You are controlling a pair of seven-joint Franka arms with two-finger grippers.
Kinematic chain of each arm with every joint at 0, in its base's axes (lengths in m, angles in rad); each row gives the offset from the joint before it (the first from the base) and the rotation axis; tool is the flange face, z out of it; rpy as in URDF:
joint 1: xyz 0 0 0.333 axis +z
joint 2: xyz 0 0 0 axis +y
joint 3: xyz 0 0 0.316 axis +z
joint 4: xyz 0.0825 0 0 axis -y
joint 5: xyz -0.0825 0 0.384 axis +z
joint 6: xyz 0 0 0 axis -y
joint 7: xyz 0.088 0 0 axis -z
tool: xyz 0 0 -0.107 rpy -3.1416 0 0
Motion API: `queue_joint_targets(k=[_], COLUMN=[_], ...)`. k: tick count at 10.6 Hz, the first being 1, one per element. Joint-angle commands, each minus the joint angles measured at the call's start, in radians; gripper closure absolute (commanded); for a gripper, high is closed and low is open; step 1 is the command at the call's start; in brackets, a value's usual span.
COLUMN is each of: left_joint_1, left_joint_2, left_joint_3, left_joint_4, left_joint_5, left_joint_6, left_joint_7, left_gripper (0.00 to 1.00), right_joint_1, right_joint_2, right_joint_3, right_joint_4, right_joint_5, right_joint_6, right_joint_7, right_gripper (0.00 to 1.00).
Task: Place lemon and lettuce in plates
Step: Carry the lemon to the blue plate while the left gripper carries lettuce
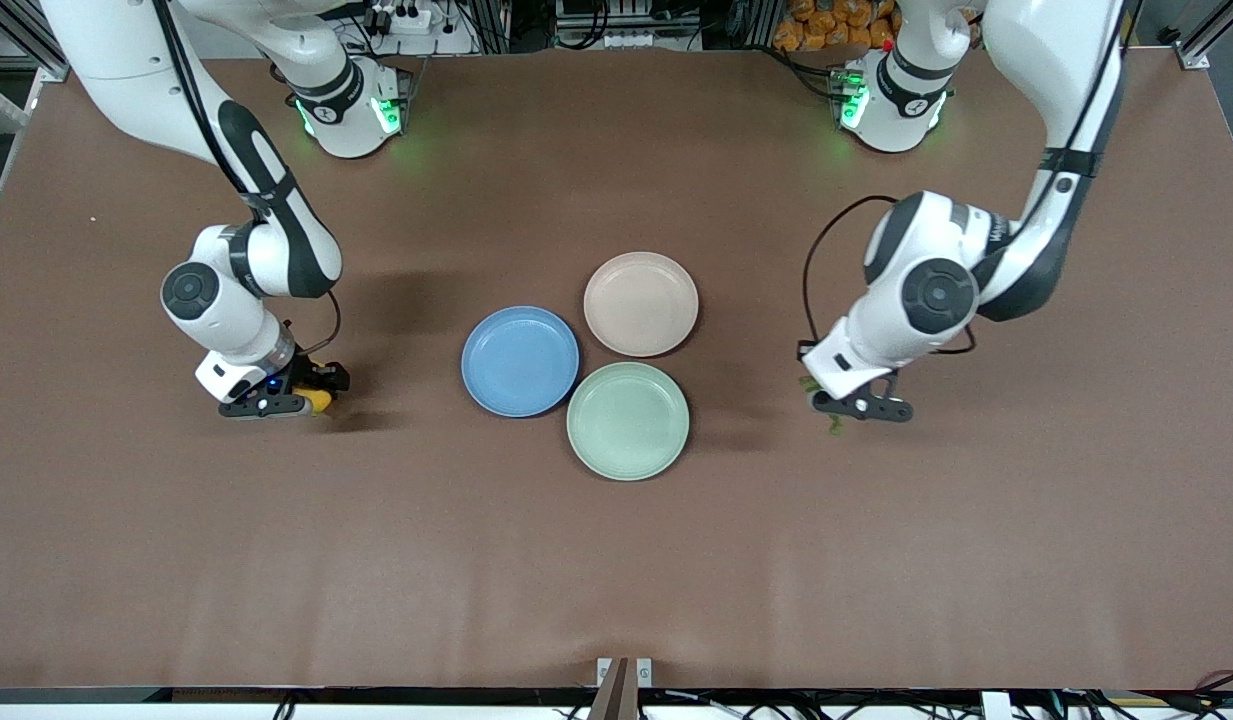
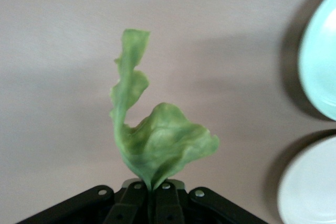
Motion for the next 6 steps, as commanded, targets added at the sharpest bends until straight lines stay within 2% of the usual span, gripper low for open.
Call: queue_joint_targets(k=[1,2,6], left_joint_1=[-0.005,-0.023,-0.178], left_joint_2=[-0.015,-0.010,0.040], left_joint_3=[-0.088,-0.113,-0.113], left_joint_4=[-0.016,-0.014,-0.011], left_joint_5=[-0.012,-0.012,0.000], left_joint_6=[0.016,0.016,0.027], left_joint_7=[-0.148,-0.197,-0.409], left_gripper=[1.00,1.00,1.00], right_joint_1=[0.006,0.007,0.016], right_joint_2=[-0.048,-0.048,-0.045], right_joint_3=[0.048,0.070,0.186], right_joint_4=[0.045,0.059,0.096], right_joint_5=[0.021,0.021,0.012], right_joint_6=[-0.105,-0.108,-0.110], right_joint_7=[0.061,0.113,0.314], right_gripper=[0.78,0.78,0.77])
